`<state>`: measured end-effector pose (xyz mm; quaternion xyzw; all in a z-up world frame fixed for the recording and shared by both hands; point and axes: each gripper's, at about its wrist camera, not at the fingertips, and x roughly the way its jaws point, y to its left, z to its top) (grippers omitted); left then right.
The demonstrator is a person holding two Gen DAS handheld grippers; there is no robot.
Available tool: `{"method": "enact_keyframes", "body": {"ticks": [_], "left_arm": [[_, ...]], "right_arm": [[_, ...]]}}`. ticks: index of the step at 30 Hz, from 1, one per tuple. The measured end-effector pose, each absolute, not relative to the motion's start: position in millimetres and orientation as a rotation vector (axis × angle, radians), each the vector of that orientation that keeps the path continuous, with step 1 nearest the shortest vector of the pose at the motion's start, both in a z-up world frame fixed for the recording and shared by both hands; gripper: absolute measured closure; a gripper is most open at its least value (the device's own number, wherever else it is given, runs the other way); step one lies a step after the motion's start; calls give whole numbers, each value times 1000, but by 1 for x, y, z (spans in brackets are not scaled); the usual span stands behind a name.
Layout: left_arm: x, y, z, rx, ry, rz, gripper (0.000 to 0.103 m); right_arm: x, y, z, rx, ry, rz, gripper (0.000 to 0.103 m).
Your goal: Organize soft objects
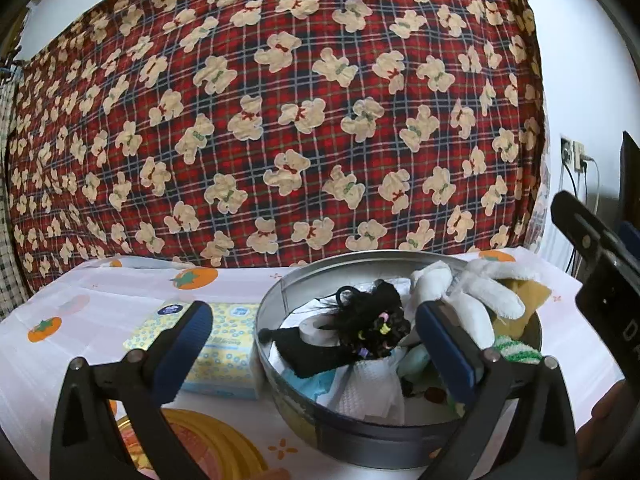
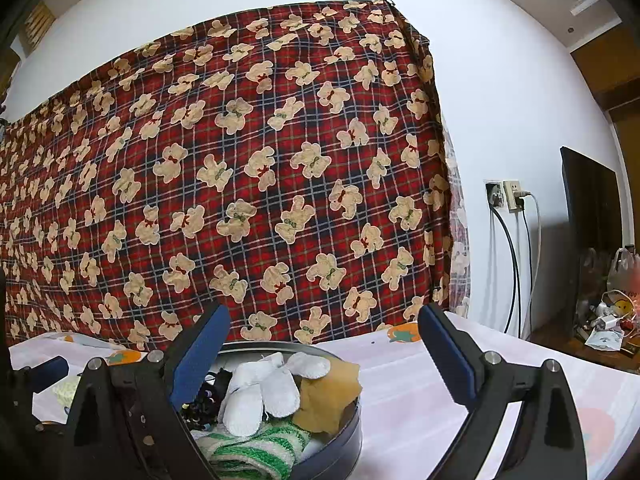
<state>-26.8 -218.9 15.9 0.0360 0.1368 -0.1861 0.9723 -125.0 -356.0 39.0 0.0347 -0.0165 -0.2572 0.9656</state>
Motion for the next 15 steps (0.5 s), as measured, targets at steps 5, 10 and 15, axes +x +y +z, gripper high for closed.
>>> {"method": "enact_keyframes", "body": {"ticks": [5,10,15], "left_arm": [[-31,-219,17,79,264,-328,0],[-34,-218,17,64,260,-354,0],[-33,-219,17,64,267,-360,0]], "right_arm": [[-125,-357,40,70,-33,-521,6],[-125,-357,39,70,-32,-521,6],[-125,-357,39,70,-32,-522,5]]}}
